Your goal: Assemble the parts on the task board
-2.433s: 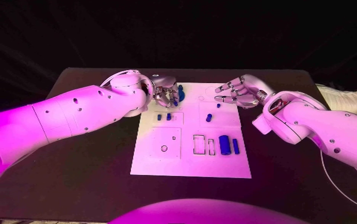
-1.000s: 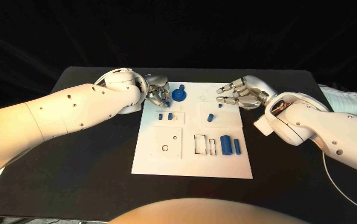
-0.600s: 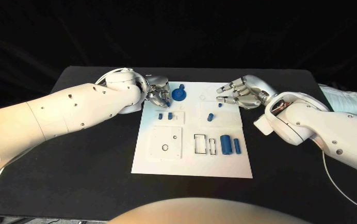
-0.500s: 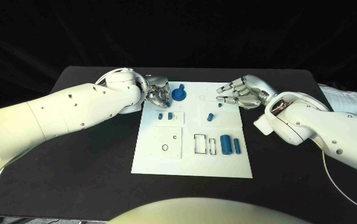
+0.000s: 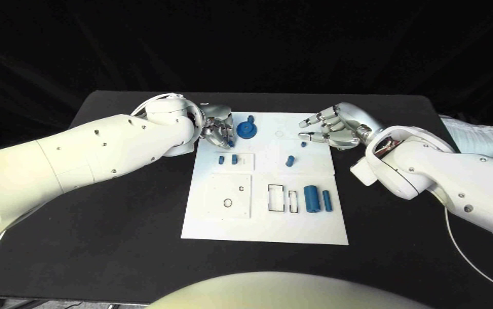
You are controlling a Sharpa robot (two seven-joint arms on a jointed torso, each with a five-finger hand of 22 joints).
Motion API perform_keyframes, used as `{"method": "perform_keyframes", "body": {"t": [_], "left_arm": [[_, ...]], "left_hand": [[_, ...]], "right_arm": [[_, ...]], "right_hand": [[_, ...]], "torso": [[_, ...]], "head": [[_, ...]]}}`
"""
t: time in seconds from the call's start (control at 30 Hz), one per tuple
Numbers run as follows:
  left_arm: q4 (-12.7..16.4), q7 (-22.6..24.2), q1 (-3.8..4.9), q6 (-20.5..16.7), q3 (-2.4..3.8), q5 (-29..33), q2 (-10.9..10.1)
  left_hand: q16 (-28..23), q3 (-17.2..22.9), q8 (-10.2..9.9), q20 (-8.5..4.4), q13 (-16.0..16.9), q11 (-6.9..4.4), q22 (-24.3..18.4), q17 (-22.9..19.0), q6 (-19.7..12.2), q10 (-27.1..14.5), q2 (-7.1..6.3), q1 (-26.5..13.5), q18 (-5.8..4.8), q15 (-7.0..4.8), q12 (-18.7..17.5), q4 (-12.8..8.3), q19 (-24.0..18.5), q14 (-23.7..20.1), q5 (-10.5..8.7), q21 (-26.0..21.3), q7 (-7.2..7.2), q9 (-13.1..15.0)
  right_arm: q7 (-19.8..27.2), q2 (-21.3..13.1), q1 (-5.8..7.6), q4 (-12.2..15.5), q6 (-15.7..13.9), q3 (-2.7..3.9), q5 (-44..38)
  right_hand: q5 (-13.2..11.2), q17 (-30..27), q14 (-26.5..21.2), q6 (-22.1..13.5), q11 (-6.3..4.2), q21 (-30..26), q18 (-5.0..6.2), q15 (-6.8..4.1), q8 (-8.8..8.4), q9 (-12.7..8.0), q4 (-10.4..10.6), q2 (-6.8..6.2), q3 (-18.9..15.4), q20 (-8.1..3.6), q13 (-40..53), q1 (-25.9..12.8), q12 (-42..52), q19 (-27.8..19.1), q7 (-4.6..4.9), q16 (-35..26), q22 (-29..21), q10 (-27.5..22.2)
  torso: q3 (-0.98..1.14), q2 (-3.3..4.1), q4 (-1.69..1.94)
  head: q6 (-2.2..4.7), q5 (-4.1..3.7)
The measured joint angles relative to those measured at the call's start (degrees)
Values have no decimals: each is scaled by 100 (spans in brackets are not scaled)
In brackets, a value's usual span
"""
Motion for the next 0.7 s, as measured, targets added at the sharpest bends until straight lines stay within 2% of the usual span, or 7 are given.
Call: {"method": "perform_keyframes", "body": {"t": [0.7], "left_arm": [[-53,5,-12,37,-9,-22,53]], "left_hand": [[0,0,1,0,-1,0,0,1,0,0,0,0,0,0,0,0,0,0,0,0,0,0]], "right_arm": [[1,-5,0,-1,0,0,1]], "right_hand": [[0,-1,0,0,0,0,0,0,0,0,0,0,0,0,0,0,0,0,0,0,-1,0]], "torso": [[2,-2,1]], "head": [[-8,-5]]}}
